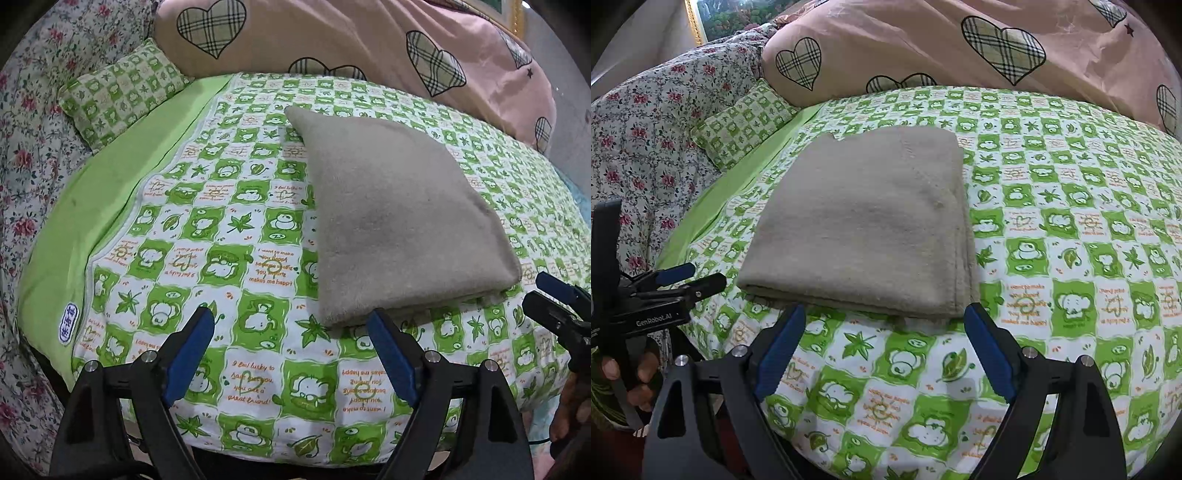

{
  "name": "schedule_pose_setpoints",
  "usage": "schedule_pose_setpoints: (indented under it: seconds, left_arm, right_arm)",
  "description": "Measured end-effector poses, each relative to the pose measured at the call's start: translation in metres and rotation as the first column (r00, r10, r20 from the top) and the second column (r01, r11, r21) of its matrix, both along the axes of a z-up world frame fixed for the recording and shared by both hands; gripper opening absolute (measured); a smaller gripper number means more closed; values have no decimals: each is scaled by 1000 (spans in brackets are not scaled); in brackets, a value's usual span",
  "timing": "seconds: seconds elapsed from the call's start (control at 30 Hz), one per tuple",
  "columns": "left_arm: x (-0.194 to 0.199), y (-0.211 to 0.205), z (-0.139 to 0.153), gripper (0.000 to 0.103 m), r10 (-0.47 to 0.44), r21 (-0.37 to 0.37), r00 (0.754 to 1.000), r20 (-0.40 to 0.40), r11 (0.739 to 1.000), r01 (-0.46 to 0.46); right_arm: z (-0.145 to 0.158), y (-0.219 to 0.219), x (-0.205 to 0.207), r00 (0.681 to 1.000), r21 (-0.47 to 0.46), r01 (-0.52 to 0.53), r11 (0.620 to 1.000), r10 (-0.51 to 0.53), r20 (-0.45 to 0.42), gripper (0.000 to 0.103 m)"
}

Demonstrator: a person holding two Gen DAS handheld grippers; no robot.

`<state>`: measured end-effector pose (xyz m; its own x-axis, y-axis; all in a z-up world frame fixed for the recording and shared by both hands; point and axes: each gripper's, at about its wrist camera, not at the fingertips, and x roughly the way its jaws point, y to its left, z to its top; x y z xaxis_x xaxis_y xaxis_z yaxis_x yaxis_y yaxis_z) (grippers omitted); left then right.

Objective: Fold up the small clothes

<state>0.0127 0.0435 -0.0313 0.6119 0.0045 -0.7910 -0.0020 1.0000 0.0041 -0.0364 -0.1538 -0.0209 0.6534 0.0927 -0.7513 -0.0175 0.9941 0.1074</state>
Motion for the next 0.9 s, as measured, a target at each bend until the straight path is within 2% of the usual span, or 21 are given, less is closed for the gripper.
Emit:
schedule_pose_setpoints:
  seconds: [0.17, 0.53, 0.9]
  left_arm:
    - [8, -7, 4, 87, 1, 46, 1000, 12, 999, -2]
    - [34, -12, 7, 87, -24, -27, 1000, 19, 999, 25]
    - [42, -22, 9, 87, -33, -8, 999, 29, 999, 33]
  right_arm:
    - [-1, 3, 7, 1000, -20, -5, 1000, 5, -3, 88]
    - [7, -3, 38, 1000, -29, 7, 1000, -7, 9, 89]
    - [5, -2, 63, 1000, -20, -7, 1000, 7, -12, 89]
